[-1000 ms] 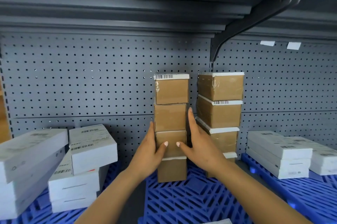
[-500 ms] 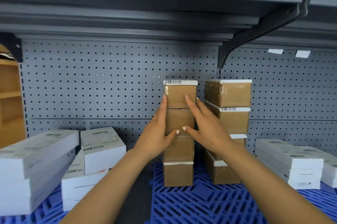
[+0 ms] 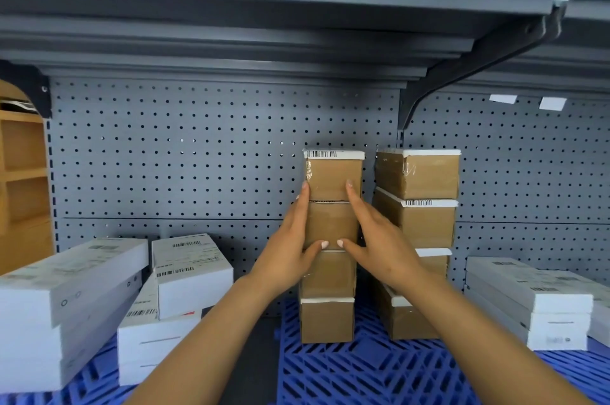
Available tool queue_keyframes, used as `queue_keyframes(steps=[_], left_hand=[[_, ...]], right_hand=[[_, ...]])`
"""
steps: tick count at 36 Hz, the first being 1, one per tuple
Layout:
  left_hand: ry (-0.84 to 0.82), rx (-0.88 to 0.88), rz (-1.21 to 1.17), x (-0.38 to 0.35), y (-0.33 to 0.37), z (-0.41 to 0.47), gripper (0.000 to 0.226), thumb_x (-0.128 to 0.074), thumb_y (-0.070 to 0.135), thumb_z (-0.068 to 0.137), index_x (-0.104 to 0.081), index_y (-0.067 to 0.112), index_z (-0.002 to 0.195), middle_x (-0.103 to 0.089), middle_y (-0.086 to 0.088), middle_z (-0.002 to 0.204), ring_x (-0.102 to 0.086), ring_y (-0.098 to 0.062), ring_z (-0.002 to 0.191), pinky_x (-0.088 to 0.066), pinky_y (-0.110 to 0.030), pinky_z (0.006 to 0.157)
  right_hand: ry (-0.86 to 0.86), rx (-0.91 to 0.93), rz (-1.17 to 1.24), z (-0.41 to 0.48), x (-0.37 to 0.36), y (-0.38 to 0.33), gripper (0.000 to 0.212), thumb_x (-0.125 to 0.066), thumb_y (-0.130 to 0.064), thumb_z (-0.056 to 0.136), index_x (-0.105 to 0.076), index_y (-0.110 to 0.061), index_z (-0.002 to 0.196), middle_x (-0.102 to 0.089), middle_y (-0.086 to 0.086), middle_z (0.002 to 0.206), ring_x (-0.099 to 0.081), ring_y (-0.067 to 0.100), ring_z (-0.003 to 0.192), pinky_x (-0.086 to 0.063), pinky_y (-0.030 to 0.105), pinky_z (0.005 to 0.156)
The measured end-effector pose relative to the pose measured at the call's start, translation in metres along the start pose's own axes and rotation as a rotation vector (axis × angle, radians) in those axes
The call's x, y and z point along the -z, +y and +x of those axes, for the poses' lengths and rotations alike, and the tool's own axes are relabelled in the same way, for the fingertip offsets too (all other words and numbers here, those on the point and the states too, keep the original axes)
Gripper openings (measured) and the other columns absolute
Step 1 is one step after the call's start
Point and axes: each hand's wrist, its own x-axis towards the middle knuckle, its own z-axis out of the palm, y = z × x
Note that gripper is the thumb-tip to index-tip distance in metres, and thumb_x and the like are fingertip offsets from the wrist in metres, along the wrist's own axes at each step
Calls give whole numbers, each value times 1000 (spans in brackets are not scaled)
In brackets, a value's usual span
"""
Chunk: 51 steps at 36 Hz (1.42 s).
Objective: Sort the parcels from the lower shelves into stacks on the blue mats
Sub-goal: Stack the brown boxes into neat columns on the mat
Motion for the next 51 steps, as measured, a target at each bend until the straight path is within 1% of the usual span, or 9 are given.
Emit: queue_keyframes(steps=[5, 9, 14, 22, 28, 34, 38, 44, 51], left_hand=[[10, -30, -14, -2, -2, -2, 93, -56, 32, 95, 25, 46, 139, -1, 18, 156, -16, 3, 139, -27, -14, 105], [26, -45, 12, -5, -6, -5, 89, -53, 31, 97, 21, 39, 144, -5, 11, 158, -15, 8, 135, -21, -1, 102], [23, -71, 8, -8, -8, -5, 87, -51, 32, 97, 21, 35, 147, 1, 13, 159, -9, -1, 144, -23, -22, 114], [43, -56, 6, -8, -7, -6, 88, -52, 33, 97, 21, 38, 146, -1, 15, 158, -17, 1, 140, -28, -16, 106], [41, -71, 14, -8, -5, -5, 89, -52, 33, 97, 24, 42, 144, 2, 11, 160, -13, -7, 145, -32, -30, 113], [45, -54, 25, -12, -4, -5, 91, -51, 30, 98, 27, 44, 140, 3, 8, 160, -16, -9, 144, -31, -22, 109], [55, -31, 16, -13, -2, -6, 93, -51, 32, 97, 30, 43, 141, 4, 12, 160, -21, -9, 143, -37, -27, 108], [48, -4, 52, -17, -7, -26, 97, -57, 36, 94, 25, 38, 146, -13, 8, 158, -26, 3, 133, -30, -15, 101], [-35, -36, 185, -31, -16, -59, 89, -60, 38, 92, 10, 58, 143, -4, 0, 160, -16, -18, 145, -36, -39, 111]], right_hand=[[-38, -13, 71, -6, -4, 0, 100, -59, -36, 93, 30, -50, 138, -7, -8, 160, -45, 17, 129, -45, 34, 101], [-31, -2, 85, -5, -8, 2, 98, -57, -33, 94, 29, -50, 138, -6, -7, 160, -44, 18, 129, -44, 34, 102], [-18, 10, 82, -5, -11, 6, 96, -55, -33, 95, 30, -51, 138, -6, -8, 160, -40, 18, 133, -43, 36, 103], [-18, 9, 58, -5, -14, 6, 95, -53, -35, 96, 30, -54, 136, -10, -3, 160, -39, 23, 134, -43, 42, 104], [-11, 20, 35, -5, -10, 5, 94, -54, -32, 96, 29, -56, 135, -16, -3, 158, -45, 20, 127, -46, 36, 100], [-6, 16, 14, -6, -9, 7, 93, -53, -32, 96, 27, -56, 136, -20, -3, 157, -47, 19, 125, -47, 37, 98], [8, 12, -10, -9, -8, 6, 92, -53, -33, 96, 25, -58, 136, -18, -2, 157, -42, 20, 130, -47, 37, 99], [-36, 23, -59, -31, -15, 10, 88, -51, -39, 95, 24, -57, 137, -14, 0, 159, -23, 25, 142, -37, 42, 108], [-178, 41, -162, -66, -35, 19, 79, -46, -40, 98, 22, -57, 134, -5, 0, 160, -27, 25, 140, -38, 37, 107]])
